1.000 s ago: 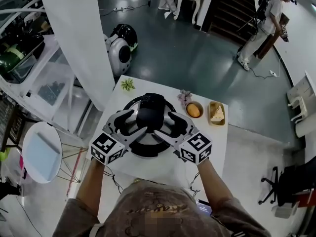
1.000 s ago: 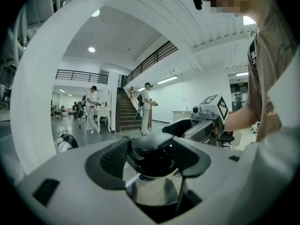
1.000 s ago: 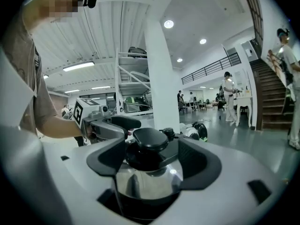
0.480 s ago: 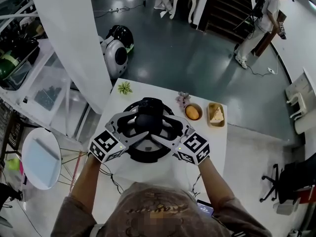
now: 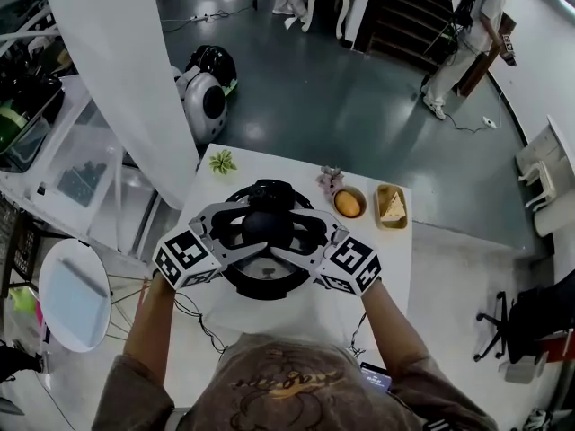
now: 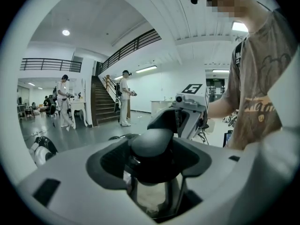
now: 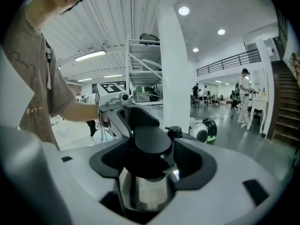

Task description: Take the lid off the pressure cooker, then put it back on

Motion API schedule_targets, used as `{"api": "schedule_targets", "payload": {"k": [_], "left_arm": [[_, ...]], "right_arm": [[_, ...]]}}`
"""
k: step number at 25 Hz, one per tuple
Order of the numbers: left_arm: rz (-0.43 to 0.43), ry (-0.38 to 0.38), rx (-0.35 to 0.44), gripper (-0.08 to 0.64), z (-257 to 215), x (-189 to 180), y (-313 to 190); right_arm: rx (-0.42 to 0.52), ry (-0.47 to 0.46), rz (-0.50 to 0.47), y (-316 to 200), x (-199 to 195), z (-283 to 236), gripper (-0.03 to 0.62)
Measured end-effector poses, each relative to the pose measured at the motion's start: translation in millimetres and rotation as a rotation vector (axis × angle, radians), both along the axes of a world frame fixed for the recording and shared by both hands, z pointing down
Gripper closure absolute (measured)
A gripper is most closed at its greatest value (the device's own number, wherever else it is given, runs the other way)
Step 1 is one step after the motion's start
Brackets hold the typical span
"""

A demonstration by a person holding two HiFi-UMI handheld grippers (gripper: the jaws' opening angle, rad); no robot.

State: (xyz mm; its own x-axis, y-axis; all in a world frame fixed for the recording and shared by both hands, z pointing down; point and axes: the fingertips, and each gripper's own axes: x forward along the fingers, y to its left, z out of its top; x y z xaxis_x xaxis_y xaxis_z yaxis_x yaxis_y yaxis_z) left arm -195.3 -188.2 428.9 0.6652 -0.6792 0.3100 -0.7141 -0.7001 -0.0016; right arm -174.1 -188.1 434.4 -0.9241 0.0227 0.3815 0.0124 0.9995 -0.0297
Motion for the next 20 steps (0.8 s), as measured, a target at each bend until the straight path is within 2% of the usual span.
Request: {"api": "schedule_targets", "payload": {"k": [9, 20], "left_arm": [[0.043, -0.001, -0.016, 0.282, 1.0, 1.9, -0.6], [0.108, 0.006, -0.026, 0.288, 1.0, -0.8, -0.6]], "right_arm": [[-0.007, 0.018, -0.026, -2.1, -0.9, 1.2, 0.316], [-0.015, 0.028, 0.056, -3.5, -3.5, 0.7, 0.336]]}}
